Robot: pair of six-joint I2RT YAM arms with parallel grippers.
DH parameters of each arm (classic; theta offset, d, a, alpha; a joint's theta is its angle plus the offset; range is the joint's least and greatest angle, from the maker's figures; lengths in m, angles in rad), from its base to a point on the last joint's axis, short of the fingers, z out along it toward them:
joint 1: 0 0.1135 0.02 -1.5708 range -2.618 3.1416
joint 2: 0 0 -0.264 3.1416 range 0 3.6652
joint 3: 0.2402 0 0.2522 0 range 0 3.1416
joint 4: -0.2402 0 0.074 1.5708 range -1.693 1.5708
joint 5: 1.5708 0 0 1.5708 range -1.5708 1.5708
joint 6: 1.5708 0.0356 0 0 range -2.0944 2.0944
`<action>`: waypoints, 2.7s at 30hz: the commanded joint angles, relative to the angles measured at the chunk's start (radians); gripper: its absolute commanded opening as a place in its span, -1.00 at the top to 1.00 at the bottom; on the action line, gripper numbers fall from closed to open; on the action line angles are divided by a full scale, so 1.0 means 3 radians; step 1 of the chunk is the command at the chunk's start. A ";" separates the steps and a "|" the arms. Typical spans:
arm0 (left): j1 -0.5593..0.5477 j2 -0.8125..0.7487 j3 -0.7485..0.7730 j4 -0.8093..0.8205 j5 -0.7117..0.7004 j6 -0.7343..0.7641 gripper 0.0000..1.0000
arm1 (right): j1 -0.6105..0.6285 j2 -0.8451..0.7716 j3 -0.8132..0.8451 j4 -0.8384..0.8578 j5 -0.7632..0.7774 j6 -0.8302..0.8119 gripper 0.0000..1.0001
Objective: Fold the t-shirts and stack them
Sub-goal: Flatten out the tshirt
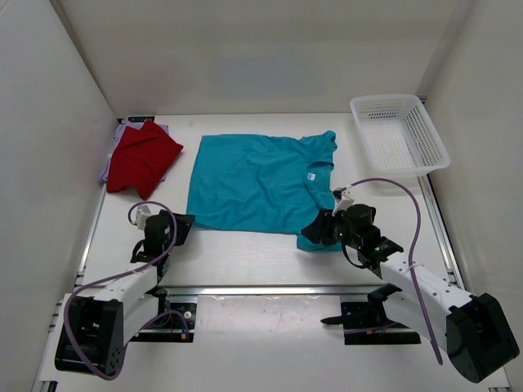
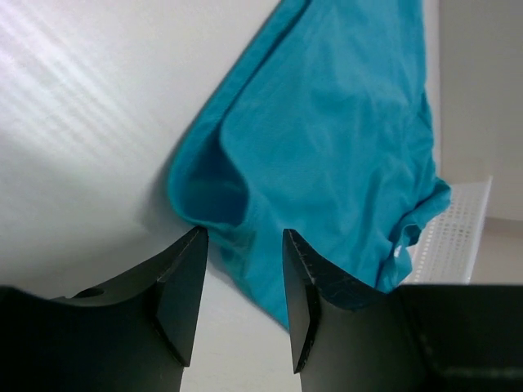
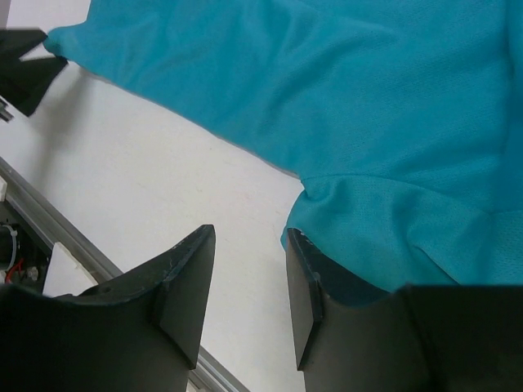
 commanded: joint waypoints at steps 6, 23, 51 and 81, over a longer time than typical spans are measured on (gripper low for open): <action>-0.0039 0.0346 0.0301 0.0286 -0.0061 -0.0005 0.14 | 0.0016 0.0054 0.0086 0.0124 -0.0057 -0.0063 0.22; -0.0044 0.0622 0.0444 0.0215 -0.0092 0.0179 0.24 | -0.0208 -0.0043 0.0065 0.0073 -0.0200 -0.0032 0.17; 0.0033 0.0050 0.0404 0.0133 0.0343 0.0844 1.00 | -0.0404 -0.0779 -0.0185 -0.1513 0.0260 0.0540 0.31; -0.0243 -0.0181 -0.0037 0.0220 0.0338 0.0823 1.00 | -0.0035 0.0100 0.0117 -0.1252 0.0628 0.0075 0.23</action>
